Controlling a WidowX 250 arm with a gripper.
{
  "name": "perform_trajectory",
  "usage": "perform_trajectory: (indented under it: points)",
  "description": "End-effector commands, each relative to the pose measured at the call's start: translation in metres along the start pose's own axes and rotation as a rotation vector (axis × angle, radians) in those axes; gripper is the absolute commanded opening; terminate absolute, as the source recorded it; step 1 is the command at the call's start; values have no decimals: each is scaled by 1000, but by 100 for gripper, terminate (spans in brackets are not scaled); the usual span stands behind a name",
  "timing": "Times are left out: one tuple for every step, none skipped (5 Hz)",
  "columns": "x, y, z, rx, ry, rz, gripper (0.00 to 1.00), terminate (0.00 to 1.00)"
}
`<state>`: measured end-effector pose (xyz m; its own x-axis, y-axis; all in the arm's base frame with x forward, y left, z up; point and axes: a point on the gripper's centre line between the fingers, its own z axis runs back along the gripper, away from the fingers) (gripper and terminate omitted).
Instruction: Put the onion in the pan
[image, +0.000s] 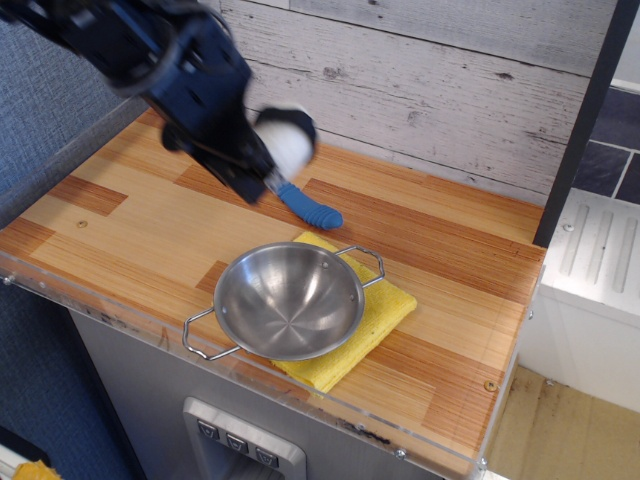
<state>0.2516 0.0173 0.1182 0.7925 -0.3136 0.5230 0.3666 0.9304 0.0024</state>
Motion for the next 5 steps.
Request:
perform_trajectory:
  points:
    - [-28,-9,-7,-34,66,-38,0,0]
    - [-45,-6,-12,-40,125,-38,0,0]
    - [-57,-4,-22,-65,171,-48,0,0]
    - [-56,-4,-29,-85,179,-58,0,0]
    - [-47,-8,-34,-109,195,-75,100,0]
